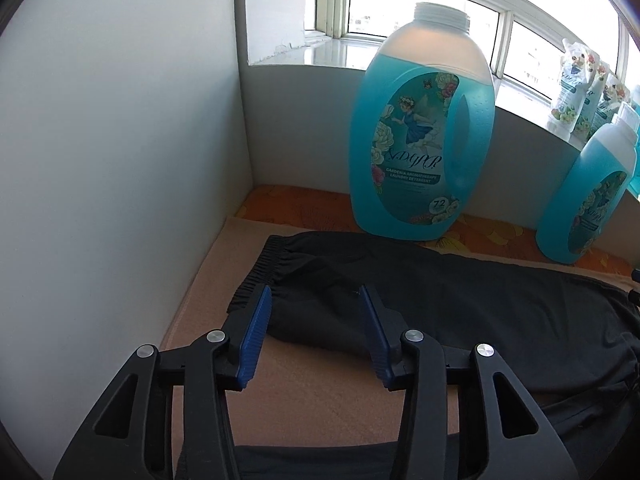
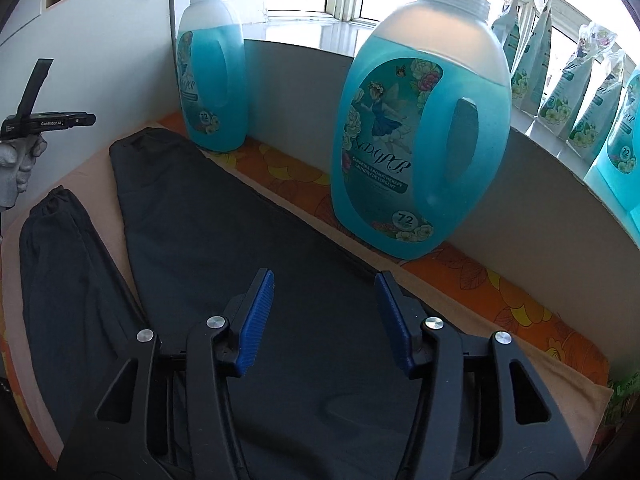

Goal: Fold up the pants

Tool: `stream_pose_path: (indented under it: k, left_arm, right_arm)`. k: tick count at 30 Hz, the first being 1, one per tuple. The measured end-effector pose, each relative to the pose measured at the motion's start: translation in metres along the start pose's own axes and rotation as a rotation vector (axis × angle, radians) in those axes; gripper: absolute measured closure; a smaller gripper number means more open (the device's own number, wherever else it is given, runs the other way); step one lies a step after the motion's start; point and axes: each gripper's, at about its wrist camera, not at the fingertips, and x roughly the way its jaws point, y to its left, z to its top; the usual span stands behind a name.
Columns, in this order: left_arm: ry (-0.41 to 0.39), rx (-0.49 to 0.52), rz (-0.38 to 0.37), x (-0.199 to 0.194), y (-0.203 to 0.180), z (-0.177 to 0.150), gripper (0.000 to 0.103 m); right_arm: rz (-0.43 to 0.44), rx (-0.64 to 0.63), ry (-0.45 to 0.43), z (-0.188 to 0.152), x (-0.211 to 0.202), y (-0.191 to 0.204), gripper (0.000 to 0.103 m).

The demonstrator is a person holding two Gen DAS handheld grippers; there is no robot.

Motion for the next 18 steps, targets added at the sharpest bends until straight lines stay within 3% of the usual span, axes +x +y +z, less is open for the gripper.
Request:
stream_pose_path:
  k: [4,13,18]
  left_arm:
    - [0.062,-0.038,0.006,0.04,0.008,0.019,0.06]
    - [0.167,-0.055,0.06,0.116,0.023,0.03,0.06]
    - [0.196,-0.048,0.067,0.14,0.023,0.028,0.06]
  right_arm:
    - [0.037,0.042,0.052,-0.002,0.034,-0.022,0.058]
    - [0.105,0.028,0.115,-0.004,0.086,-0.037,0.062]
    - [0.093,-0.021,0.142,-0.003,0.108,-0.034,0.062]
